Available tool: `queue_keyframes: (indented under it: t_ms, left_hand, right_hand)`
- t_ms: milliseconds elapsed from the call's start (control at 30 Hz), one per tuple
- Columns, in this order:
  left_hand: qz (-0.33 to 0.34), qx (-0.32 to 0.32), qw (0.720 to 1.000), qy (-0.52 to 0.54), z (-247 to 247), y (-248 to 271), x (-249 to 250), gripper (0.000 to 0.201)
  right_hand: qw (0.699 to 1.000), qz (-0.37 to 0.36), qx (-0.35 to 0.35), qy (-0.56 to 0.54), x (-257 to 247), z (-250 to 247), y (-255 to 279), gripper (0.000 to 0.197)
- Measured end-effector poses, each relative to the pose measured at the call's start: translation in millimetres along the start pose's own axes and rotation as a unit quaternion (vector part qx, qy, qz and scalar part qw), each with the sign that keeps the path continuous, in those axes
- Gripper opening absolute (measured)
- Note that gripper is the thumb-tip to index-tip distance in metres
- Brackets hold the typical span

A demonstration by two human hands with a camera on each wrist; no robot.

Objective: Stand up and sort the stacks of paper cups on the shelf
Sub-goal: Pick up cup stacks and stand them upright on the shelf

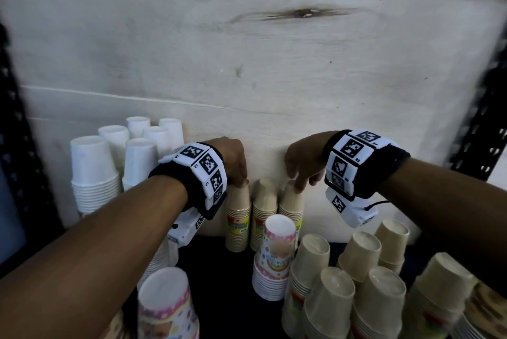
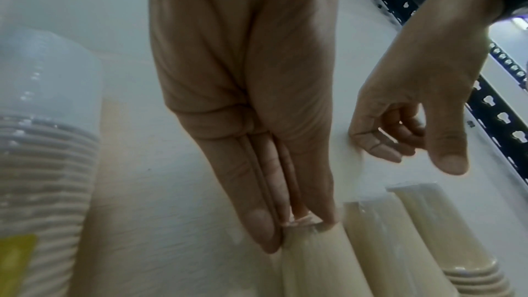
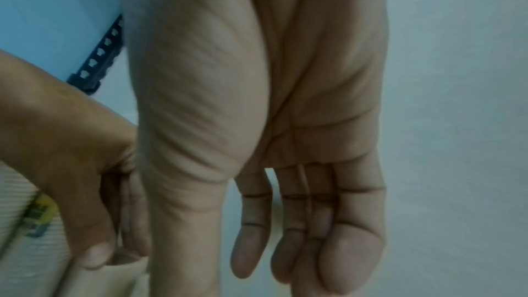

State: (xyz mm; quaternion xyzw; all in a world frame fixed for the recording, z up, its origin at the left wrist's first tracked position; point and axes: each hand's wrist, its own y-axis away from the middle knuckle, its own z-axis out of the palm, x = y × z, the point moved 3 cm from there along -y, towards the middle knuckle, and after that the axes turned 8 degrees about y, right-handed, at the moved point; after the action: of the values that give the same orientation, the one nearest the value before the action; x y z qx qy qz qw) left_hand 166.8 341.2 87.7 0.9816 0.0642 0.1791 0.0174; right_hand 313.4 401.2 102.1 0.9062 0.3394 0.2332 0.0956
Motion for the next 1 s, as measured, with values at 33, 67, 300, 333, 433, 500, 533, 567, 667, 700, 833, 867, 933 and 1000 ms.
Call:
queue_keyframes:
  t_ms: [33, 67, 300, 333, 433, 500, 533, 567, 667, 700, 833, 867, 933, 1000]
  left_hand:
    - [-0.003, 0.0, 1.0, -0.002, 0.2, 0.2, 0.4, 0.033]
    - [-0.004, -0.001, 1.0, -0.004, 0.3, 0.3, 0.7, 0.033]
    - [0.013, -0.01, 1.0, -0.008, 2.1, 0.6, 1.1, 0.032]
    - [0.017, -0.007, 1.0, -0.005, 2.4, 1.0, 0.6, 0.031]
    - [0.017, -0.005, 1.0, 0.009, 2.9, 2.4, -0.9, 0.031]
    - [0.018, -0.009, 1.0, 0.006, 3.1, 3.3, -1.3, 0.031]
    - [0.019, -0.01, 1.0, 0.003, 3.1, 3.8, -1.2, 0.031]
    - [0.02, -0.01, 1.0, 0.001, 3.0, 4.2, -0.9, 0.03]
    - [0.021, -0.008, 1.0, 0.0, 3.3, 5.5, -1.1, 0.03]
    - [0.022, -0.004, 1.0, -0.001, 3.5, 5.5, -1.2, 0.03]
    - [0.022, 0.006, 1.0, -0.014, 5.1, 6.0, -1.9, 0.028]
    - [0.02, 0.009, 1.0, -0.016, 5.5, 5.9, -2.5, 0.028]
    - [0.012, 0.013, 1.0, -0.011, 5.6, 5.5, -3.8, 0.029]
    - [0.008, 0.013, 1.0, -0.005, 5.4, 4.3, -5.1, 0.029]
  right_hand:
    - [0.999, 0.009, 0.018, 0.037, -2.2, -4.7, 7.4, 0.048]
    - [0.998, 0.012, 0.035, 0.055, -4.0, -8.6, 13.1, 0.049]
    - [0.987, -0.057, -0.083, -0.124, -32.3, 1.8, 20.0, 0.053]
    - [0.987, -0.066, -0.092, -0.115, -37.5, 3.2, 19.8, 0.055]
    - [0.988, -0.082, -0.112, -0.072, -51.4, 6.2, 20.7, 0.053]
    - [0.983, -0.084, -0.137, -0.084, -57.0, 9.5, 18.9, 0.053]
    - [0.982, -0.084, -0.144, -0.092, -58.6, 10.4, 17.9, 0.053]
    - [0.982, -0.085, -0.14, -0.094, -59.3, 10.1, 18.3, 0.051]
    - [0.987, -0.089, -0.105, -0.079, -58.6, 5.3, 20.4, 0.045]
    - [0.988, -0.087, -0.096, -0.079, -57.0, 4.2, 20.5, 0.044]
    - [0.982, -0.065, -0.105, -0.141, -40.4, 4.2, 20.7, 0.044]
    - [0.98, -0.062, -0.1, -0.158, -34.5, 3.6, 21.6, 0.042]
    - [0.977, -0.057, -0.083, -0.188, -22.1, 0.7, 25.9, 0.037]
    - [0.973, -0.048, -0.062, -0.215, -7.8, -3.3, 31.1, 0.034]
